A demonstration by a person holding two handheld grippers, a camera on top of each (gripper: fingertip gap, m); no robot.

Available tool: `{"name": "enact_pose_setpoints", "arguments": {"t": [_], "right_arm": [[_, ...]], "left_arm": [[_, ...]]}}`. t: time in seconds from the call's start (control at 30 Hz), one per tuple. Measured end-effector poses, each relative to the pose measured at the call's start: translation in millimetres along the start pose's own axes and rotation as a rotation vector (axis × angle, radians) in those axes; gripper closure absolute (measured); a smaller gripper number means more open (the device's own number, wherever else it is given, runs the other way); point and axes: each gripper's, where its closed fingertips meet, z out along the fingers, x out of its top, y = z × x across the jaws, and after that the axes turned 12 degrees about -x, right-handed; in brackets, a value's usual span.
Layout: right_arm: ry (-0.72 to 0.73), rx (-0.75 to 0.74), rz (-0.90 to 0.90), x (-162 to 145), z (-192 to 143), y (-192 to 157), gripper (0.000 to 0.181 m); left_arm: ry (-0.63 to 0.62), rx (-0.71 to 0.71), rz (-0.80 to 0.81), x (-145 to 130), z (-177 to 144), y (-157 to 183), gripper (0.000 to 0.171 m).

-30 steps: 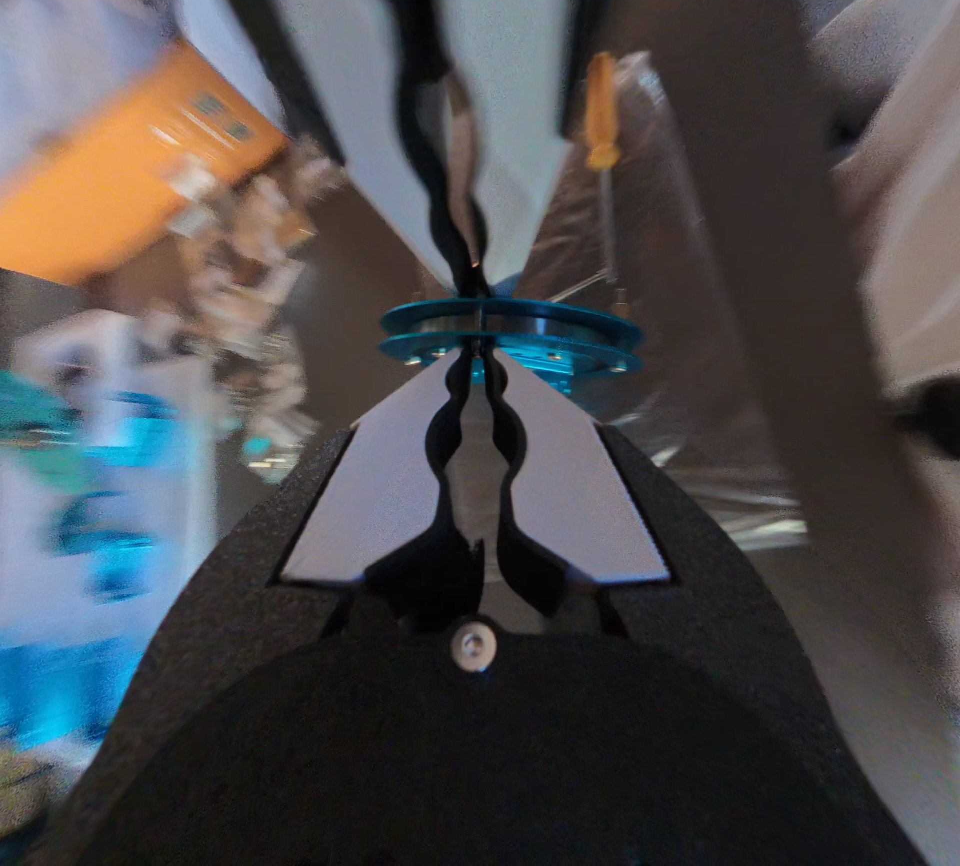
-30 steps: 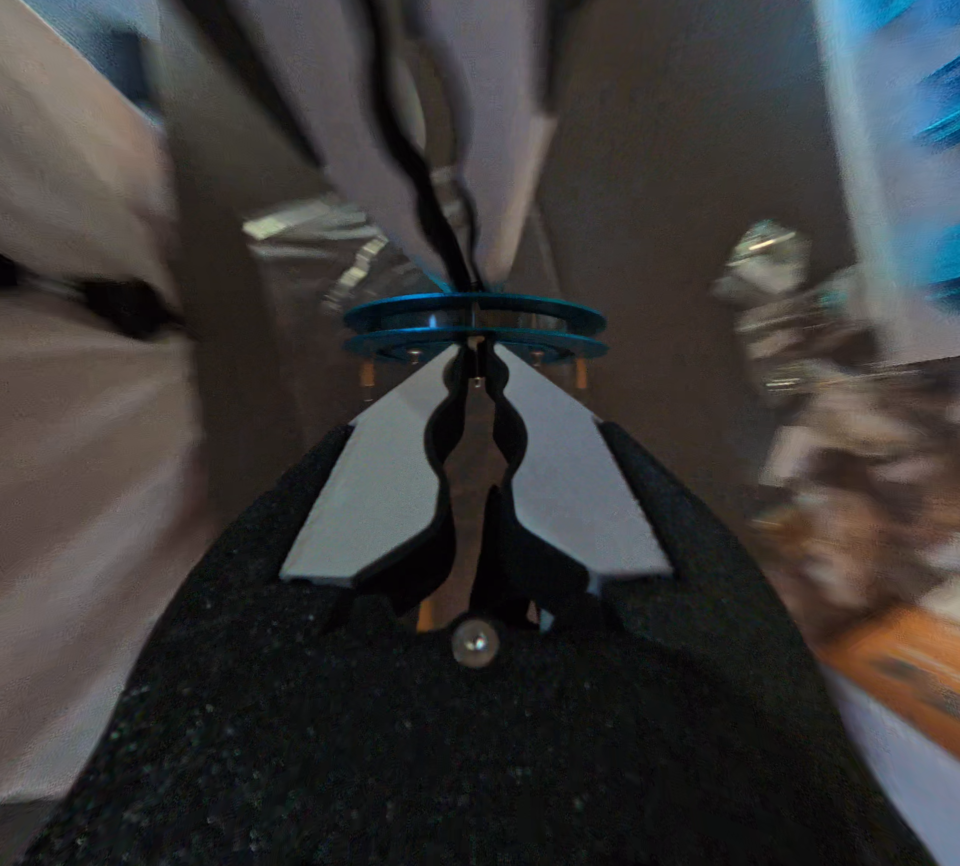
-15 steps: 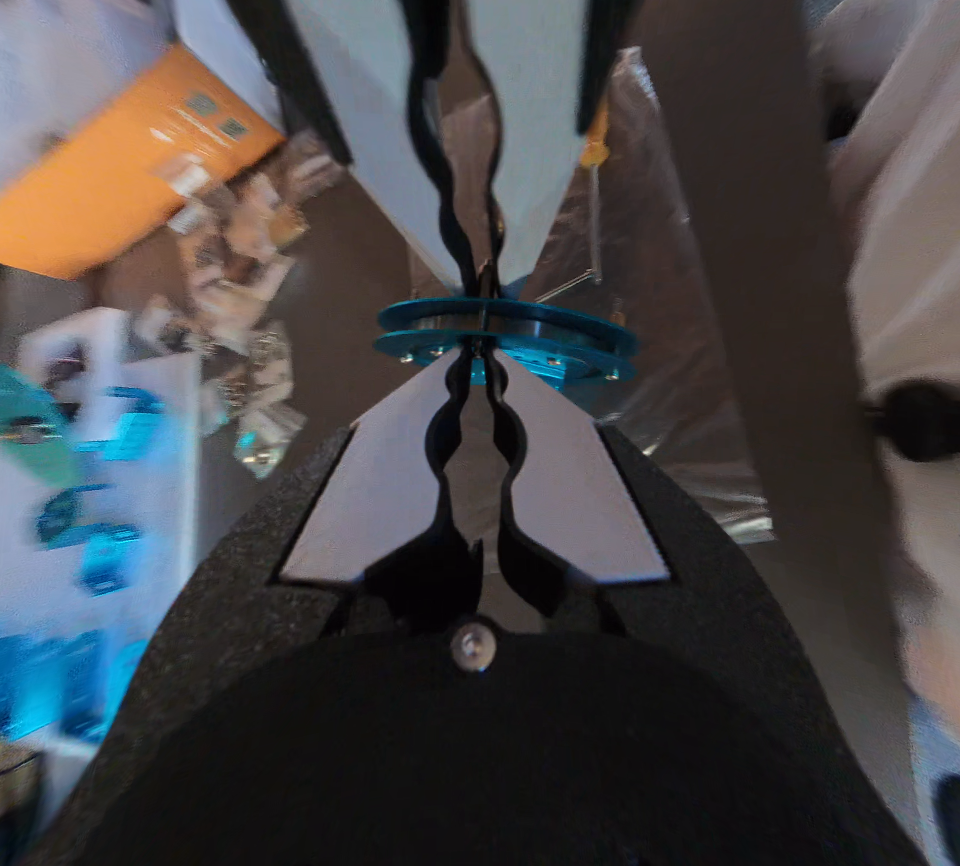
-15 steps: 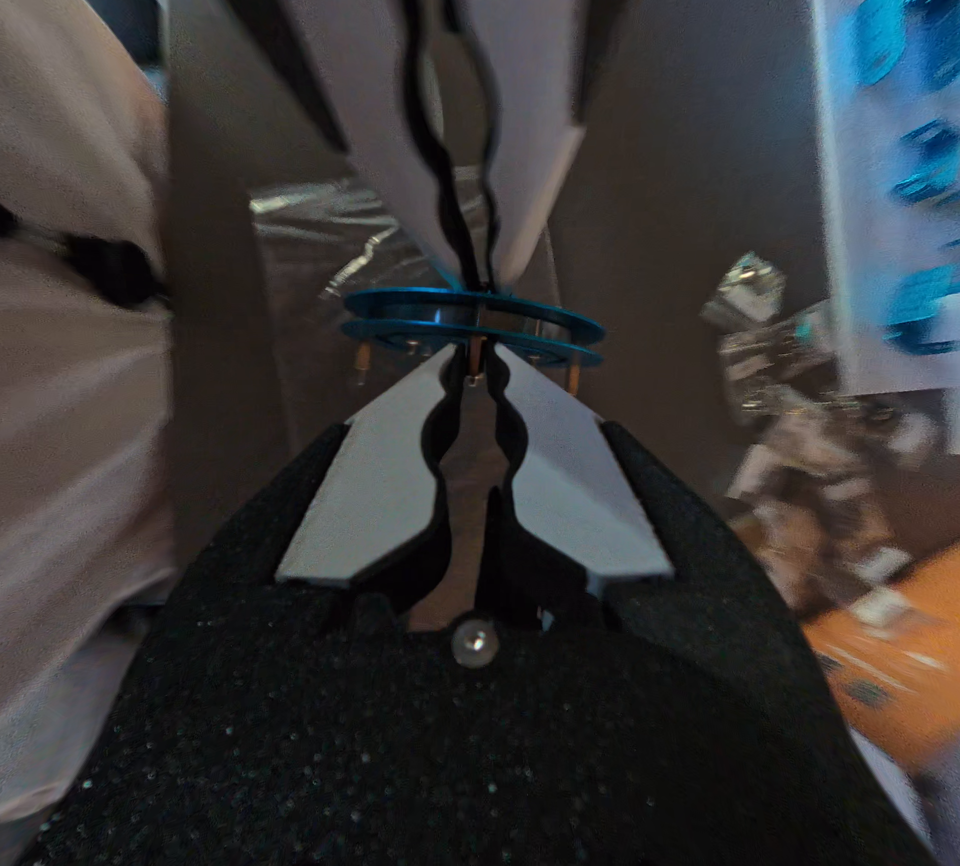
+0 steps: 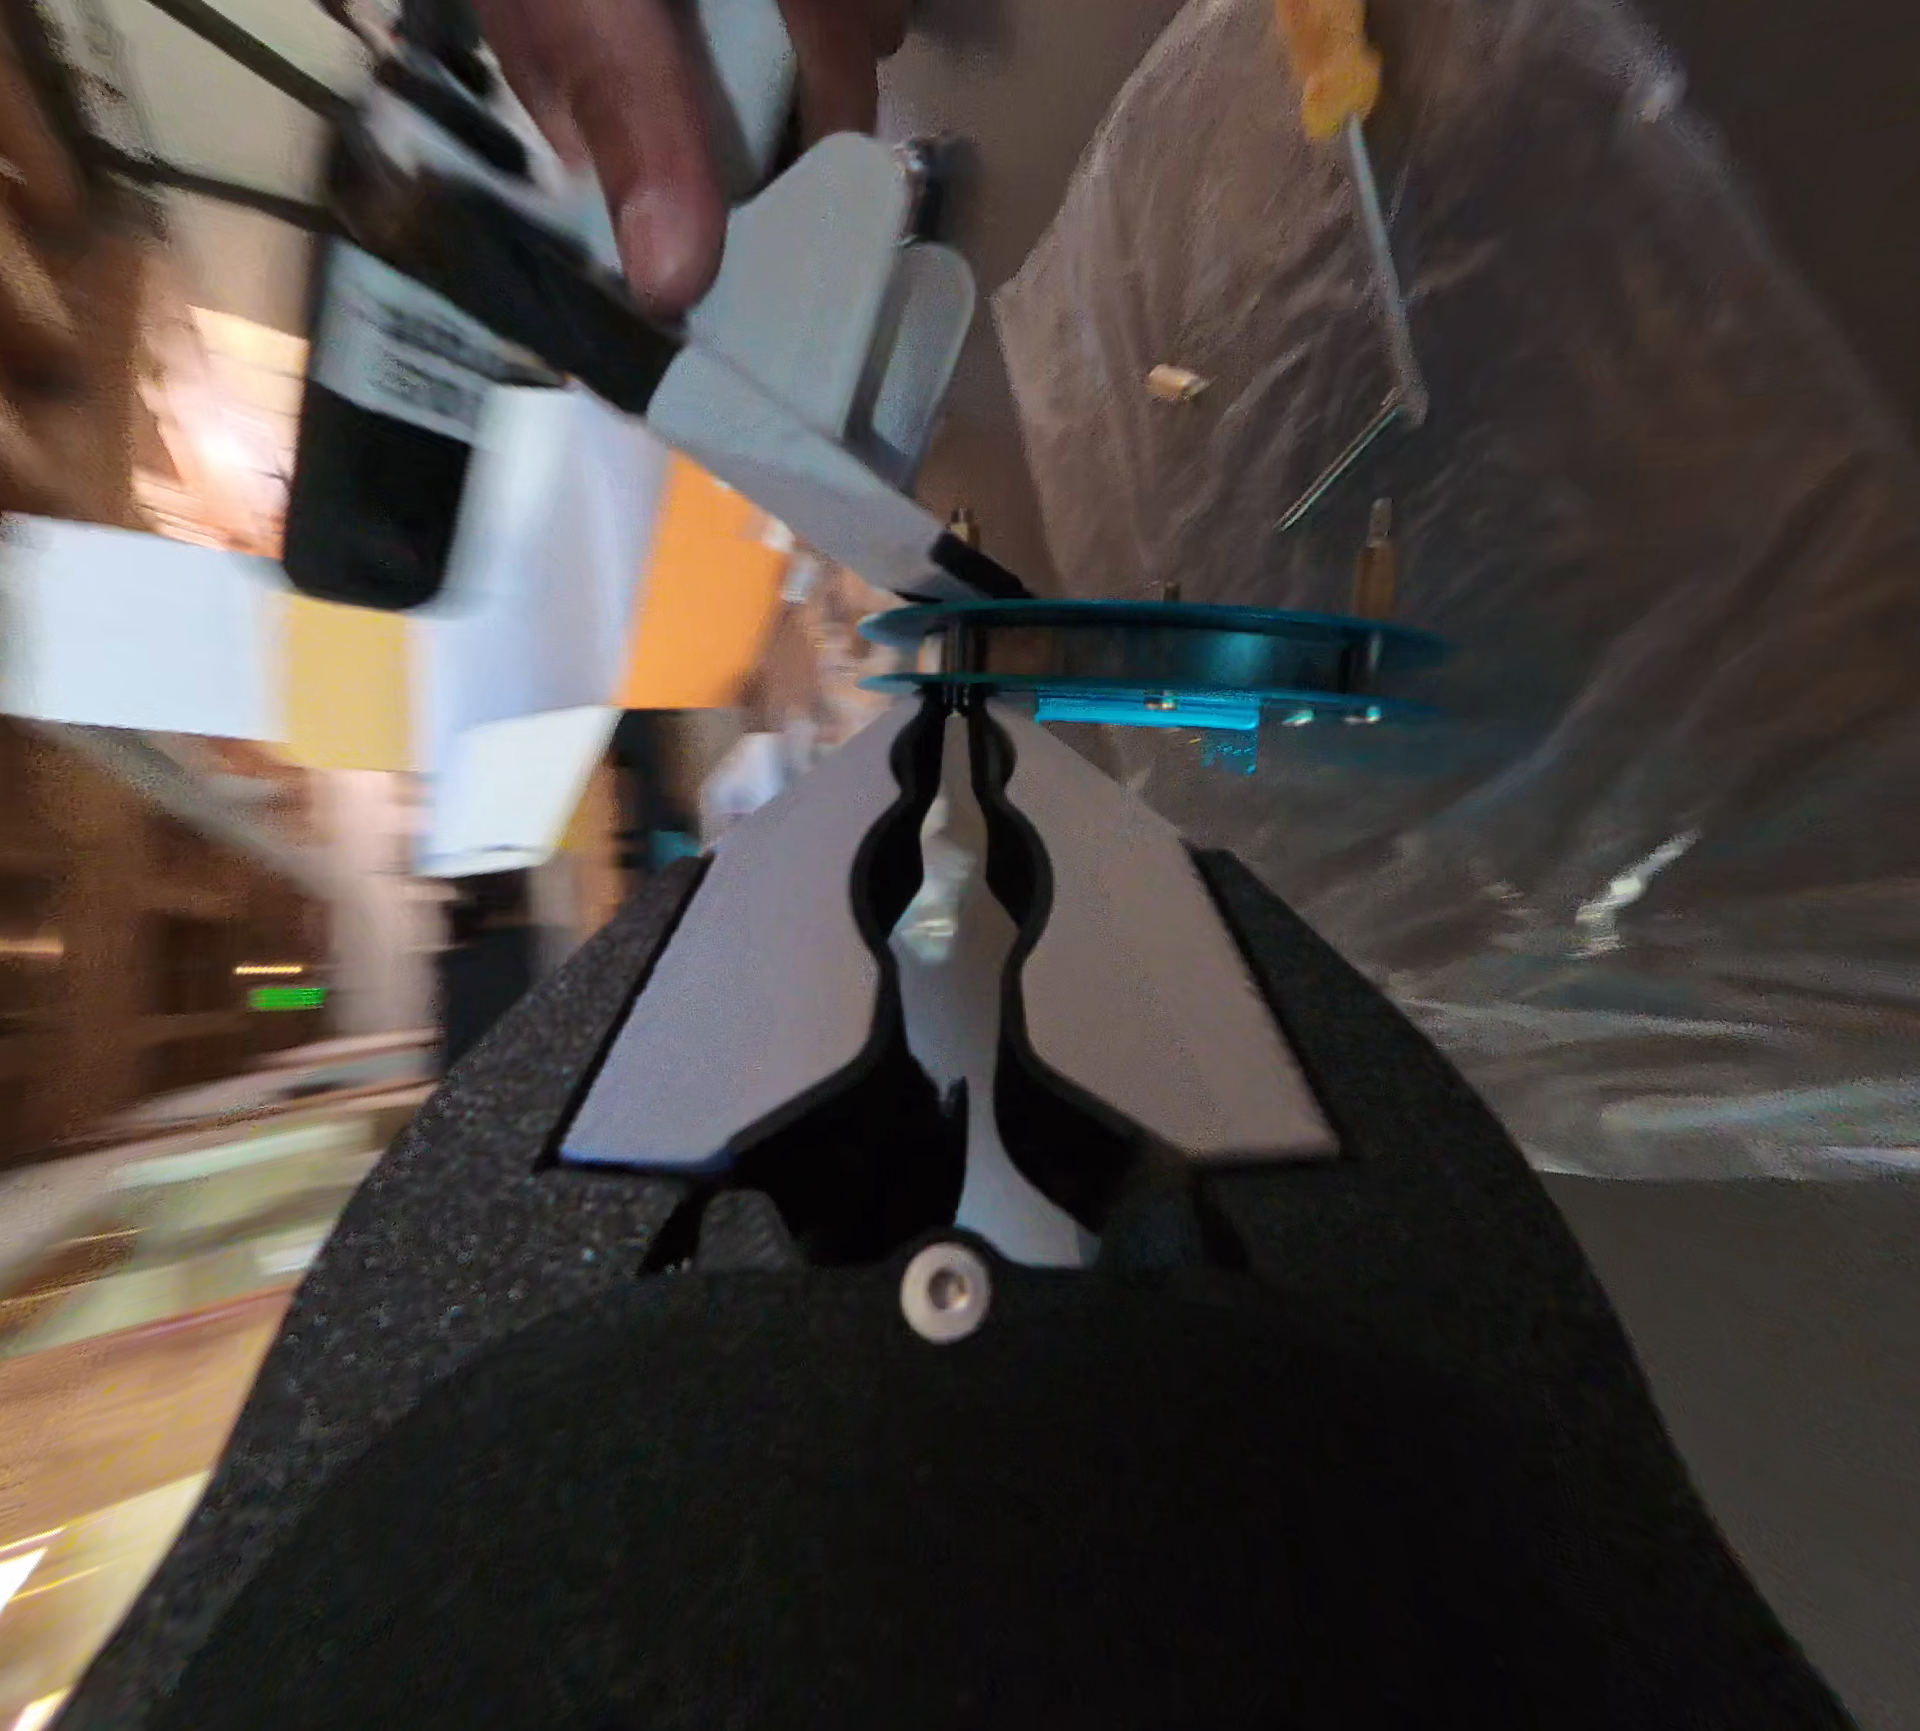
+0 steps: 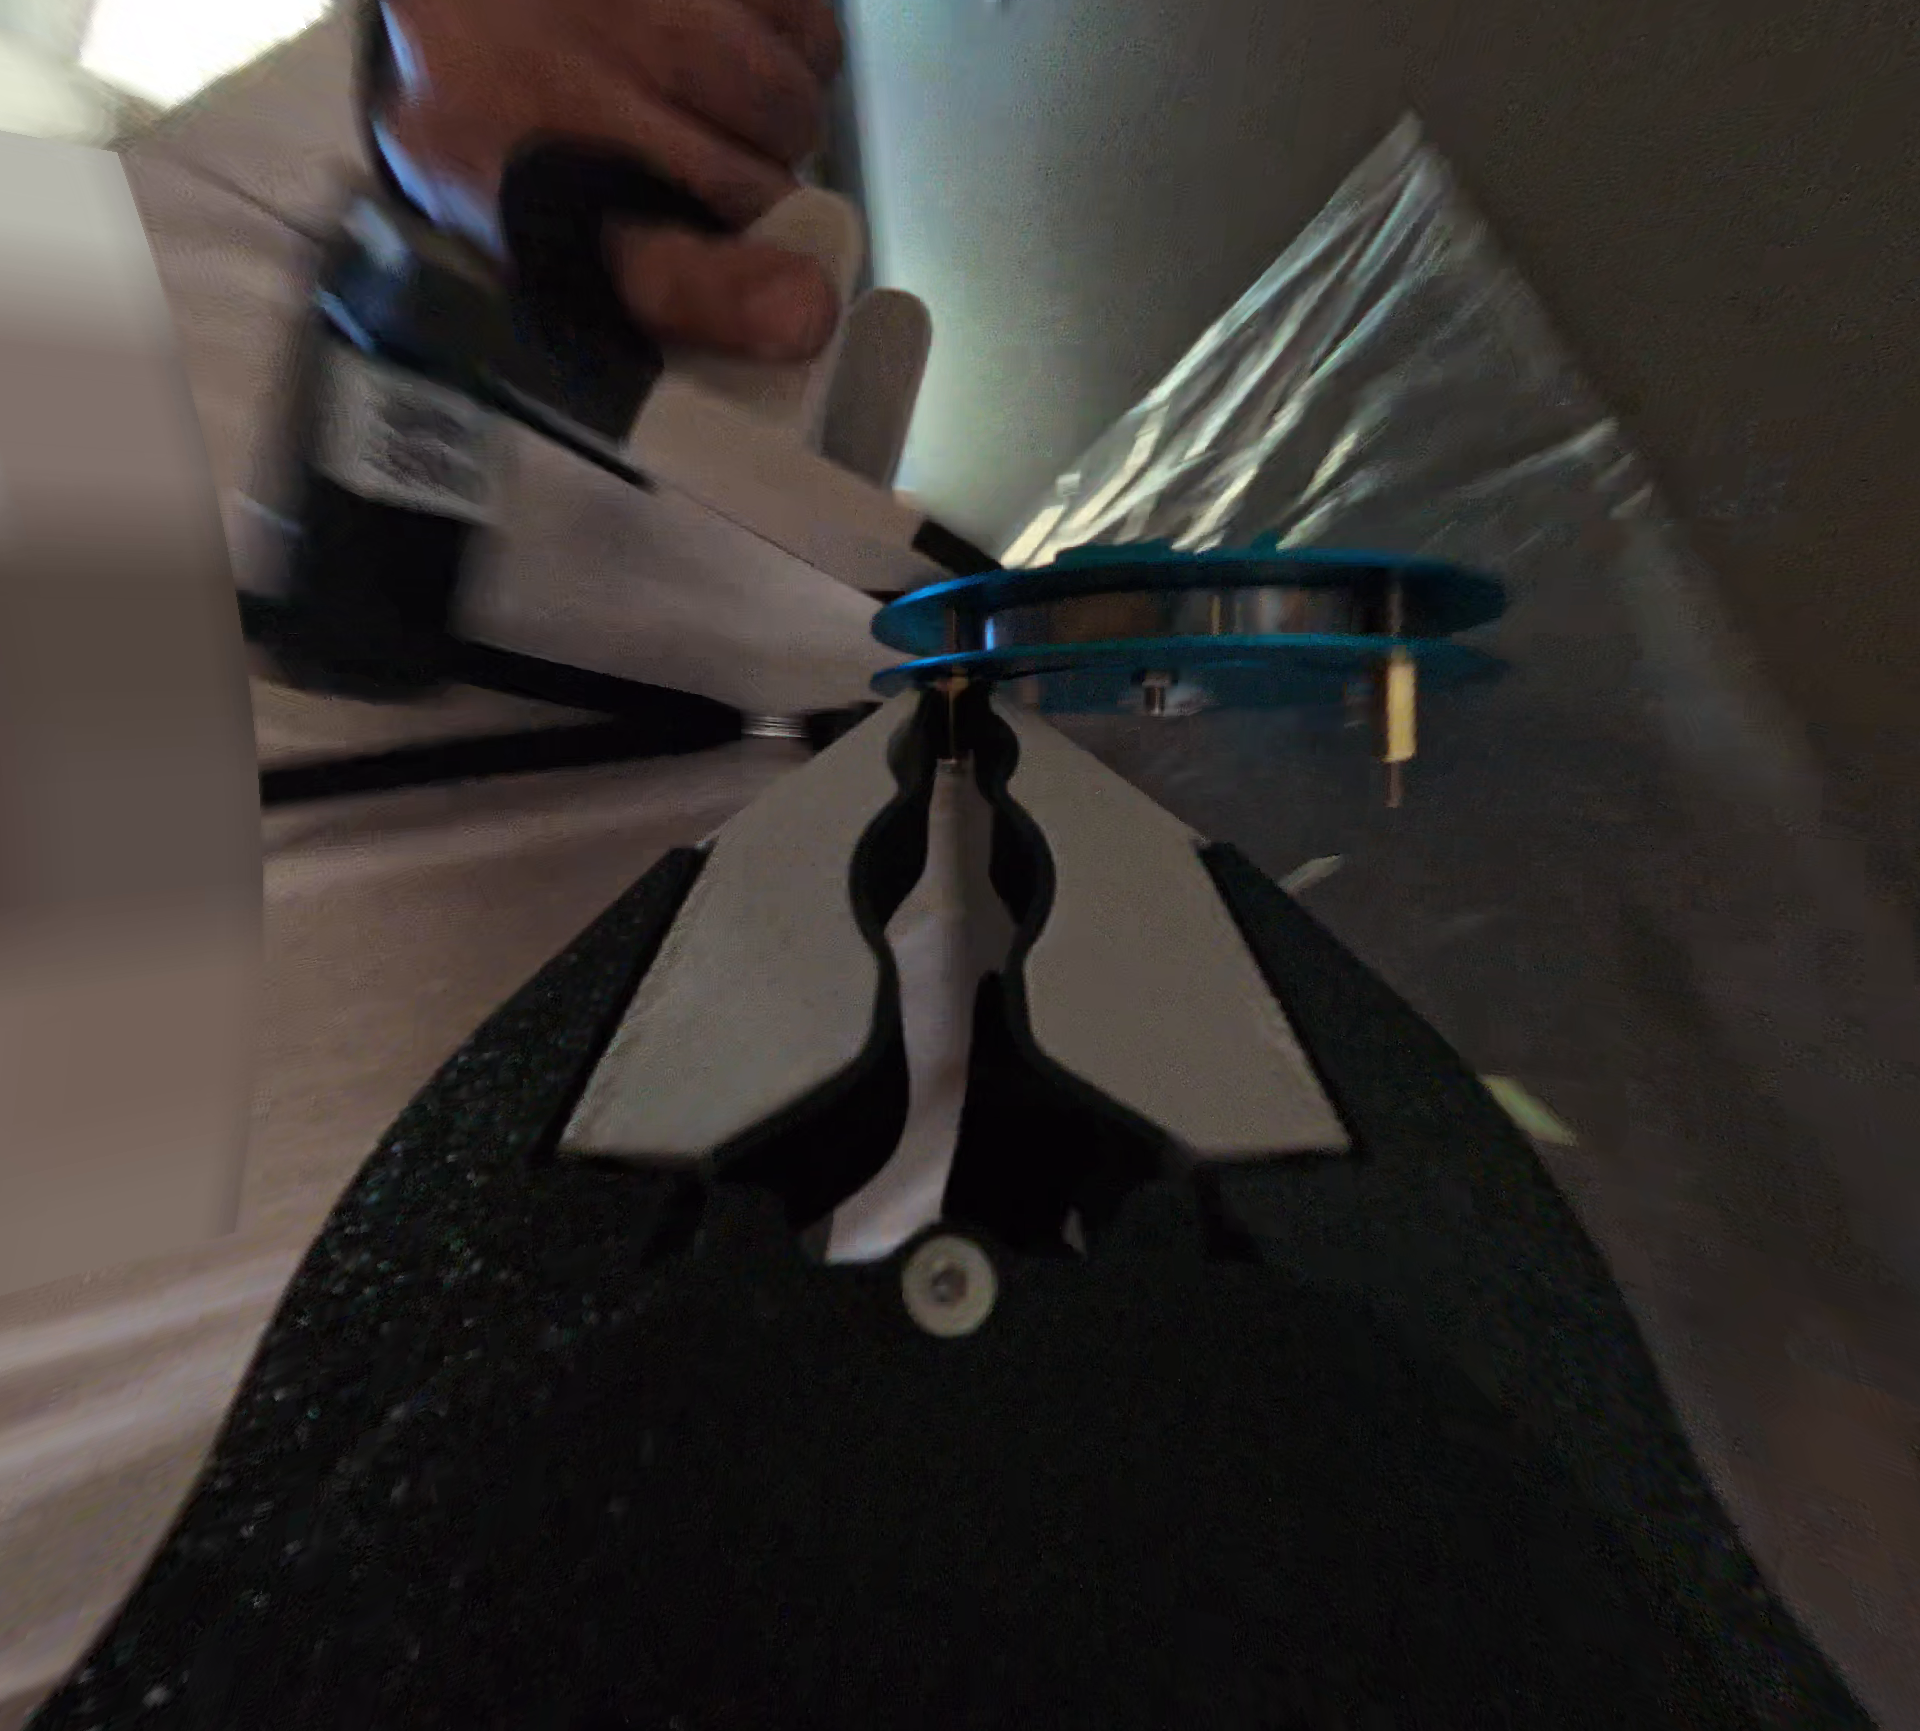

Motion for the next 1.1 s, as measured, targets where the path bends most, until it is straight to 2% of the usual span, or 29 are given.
{"name": "enact_pose_setpoints", "arguments": {"t": [0.1, 0.13, 0.2, 0.37, 0.47, 0.5, 0.57, 0.67, 0.7, 0.73, 0.77, 0.8, 0.9, 1.0, 1.07, 1.1], "right_arm": [[0.045, -0.475, -0.487, 8.1, -3.6, 9.5, 0.176], [0.035, -0.590, -0.606, 8.7, -3.4, 10.4, 0.176], [0.005, -0.734, -0.726, 9.2, -3.9, 13.0, 0.176], [-0.060, -0.803, -0.811, 6.0, -1.2, 21.6, 0.172], [-0.073, -0.825, -0.859, 6.2, 1.8, 23.1, 0.177], [-0.069, -0.780, -0.805, 6.1, 2.4, 22.6, 0.178], [-0.053, -0.548, -0.528, 4.0, 4.3, 18.5, 0.178], [-0.055, -0.001, 0.051, 0.8, 5.5, 2.8, 0.179], [-0.068, 0.151, 0.176, -0.6, 4.5, -2.5, 0.179], [-0.056, 0.223, 0.226, 0.0, 4.7, -4.8, 0.178], [-0.037, 0.201, 0.186, -0.2, 6.2, -5.1, 0.178], [-0.031, 0.108, 0.076, -2.2, 7.9, -3.7, 0.178], [0.006, -0.375, -0.410, 3.2, 4.7, 13.3, 0.177], [-0.011, -0.704, -0.734, 8.6, 0.9, 20.5, 0.176], [-0.033, -0.742, -0.760, 8.4, 0.3, 21.1, 0.177], [-0.039, -0.685, -0.688, 6.8, 0.6, 19.9, 0.177]], "left_arm": [[0.090, -0.286, -0.346, -3.9, -0.2, 2.8, 0.168], [0.113, -0.368, -0.417, -4.1, -0.8, 4.1, 0.168], [0.148, -0.468, -0.493, -3.4, -1.6, 5.5, 0.168], [0.159, -0.544, -0.559, -1.9, -2.3, 7.8, 0.168], [0.187, -0.601, -0.642, 0.5, -3.9, 10.0, 0.168], [0.190, -0.575, -0.615, 0.0, -3.7, 9.8, 0.168], [0.153, -0.429, -0.444, -2.0, -2.2, 7.6, 0.169], [0.038, -0.057, -0.051, -6.0, 2.8, -3.2, 0.168], [0.010, 0.027, 0.056, -4.3, 2.3, -3.8, 0.168], [-0.017, 0.064, 0.093, -4.6, 1.8, -4.2, 0.168], [-0.019, 0.048, 0.069, -5.0, 1.0, -3.9, 0.168], [0.011, -0.005, 0.008, -3.9, 0.1, -2.1, 0.168], [0.083, -0.208, -0.276, -6.2, 0.8, -0.3, 0.168], [0.133, -0.413, -0.473, -6.5, -0.5, 2.7, 0.168], [0.140, -0.428, -0.437, -5.9, -0.8, 3.4, 0.168], [0.129, -0.392, -0.372, -5.0, -0.9, 3.7, 0.168]]}}
